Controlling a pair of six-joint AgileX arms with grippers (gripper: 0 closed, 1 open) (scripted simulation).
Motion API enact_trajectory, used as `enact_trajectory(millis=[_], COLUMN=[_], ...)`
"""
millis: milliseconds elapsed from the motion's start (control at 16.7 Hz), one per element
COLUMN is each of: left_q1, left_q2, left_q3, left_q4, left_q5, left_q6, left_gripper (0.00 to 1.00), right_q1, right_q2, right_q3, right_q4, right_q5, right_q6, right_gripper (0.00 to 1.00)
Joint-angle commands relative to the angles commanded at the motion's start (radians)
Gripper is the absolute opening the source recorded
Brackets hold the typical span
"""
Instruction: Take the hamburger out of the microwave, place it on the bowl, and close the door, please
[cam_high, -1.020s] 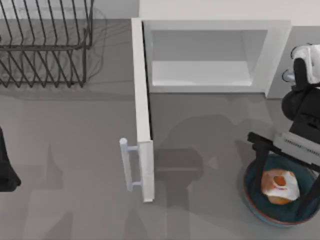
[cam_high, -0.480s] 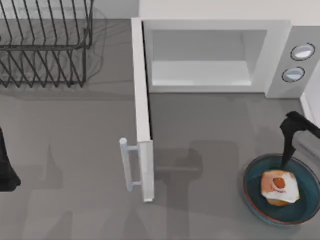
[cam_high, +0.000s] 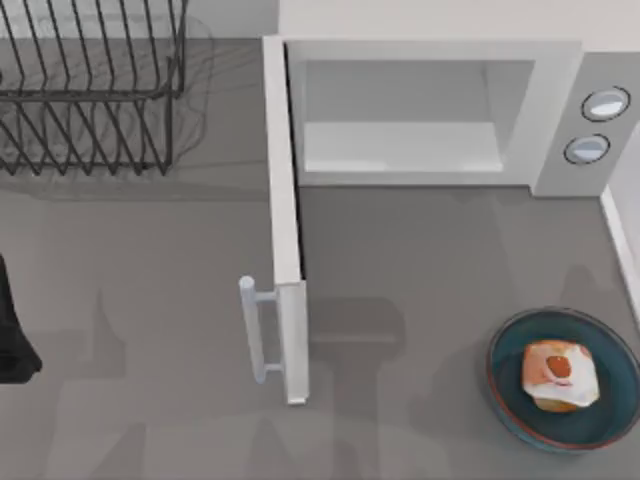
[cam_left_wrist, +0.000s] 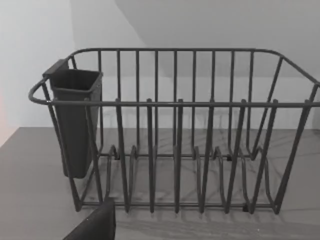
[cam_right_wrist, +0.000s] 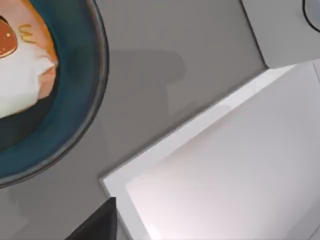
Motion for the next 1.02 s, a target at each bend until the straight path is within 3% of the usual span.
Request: enact_trajectory(millis=[240, 480, 720, 1020], left_q1=[0.000, 0.000, 0.000, 0.000], left_q2=[0.000, 0.000, 0.000, 0.000], left_q3=[0.000, 0.000, 0.000, 0.000], left_q4=[0.000, 0.000, 0.000, 0.000], left_q5=[0.000, 0.000, 0.000, 0.000], left_q6=[0.000, 0.000, 0.000, 0.000], left_gripper=[1.00, 1.00, 1.00, 1.00], right_q1=[-0.020, -0.029, -0.031, -0.031], right_q2=[-0.424, -0.712, -0.837, -0.847], right_q3=[-0.258, -0.469, -0.593, -0.615], right_q4=[0.265, 0.468, 0.580, 0.599], right_q5=[0.076, 0.118, 0.131, 0.131], right_q6=[0.520, 0.883, 1.078, 1.113], right_gripper=[1.00, 1.00, 1.00, 1.00])
